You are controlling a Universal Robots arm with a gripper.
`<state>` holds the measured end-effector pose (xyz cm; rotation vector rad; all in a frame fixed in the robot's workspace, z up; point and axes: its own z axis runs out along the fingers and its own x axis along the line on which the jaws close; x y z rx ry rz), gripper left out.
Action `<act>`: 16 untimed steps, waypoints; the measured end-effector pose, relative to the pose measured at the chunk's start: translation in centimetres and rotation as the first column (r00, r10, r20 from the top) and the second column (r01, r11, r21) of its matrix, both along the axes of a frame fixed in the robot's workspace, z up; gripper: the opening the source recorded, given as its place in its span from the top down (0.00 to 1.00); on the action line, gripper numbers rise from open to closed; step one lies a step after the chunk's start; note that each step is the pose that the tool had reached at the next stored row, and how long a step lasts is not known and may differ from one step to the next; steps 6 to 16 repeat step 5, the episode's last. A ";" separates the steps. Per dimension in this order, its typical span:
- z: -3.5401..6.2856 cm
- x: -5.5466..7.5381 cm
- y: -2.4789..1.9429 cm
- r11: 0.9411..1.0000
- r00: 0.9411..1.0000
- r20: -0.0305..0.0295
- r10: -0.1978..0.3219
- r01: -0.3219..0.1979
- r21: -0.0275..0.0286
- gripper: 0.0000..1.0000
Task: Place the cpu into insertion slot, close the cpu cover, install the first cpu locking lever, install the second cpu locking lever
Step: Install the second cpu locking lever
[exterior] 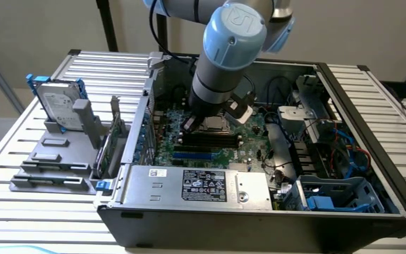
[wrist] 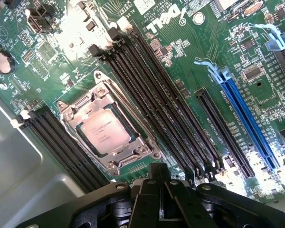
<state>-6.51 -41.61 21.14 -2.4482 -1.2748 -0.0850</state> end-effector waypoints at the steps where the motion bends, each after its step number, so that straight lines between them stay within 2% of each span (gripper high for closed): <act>1: 0.01 0.0 0.00 1.000 1.000 0.000 0.000 0.000 0.000 0.89; 16: 0.03 0.0 0.00 1.000 1.000 0.000 0.000 0.000 0.000 0.89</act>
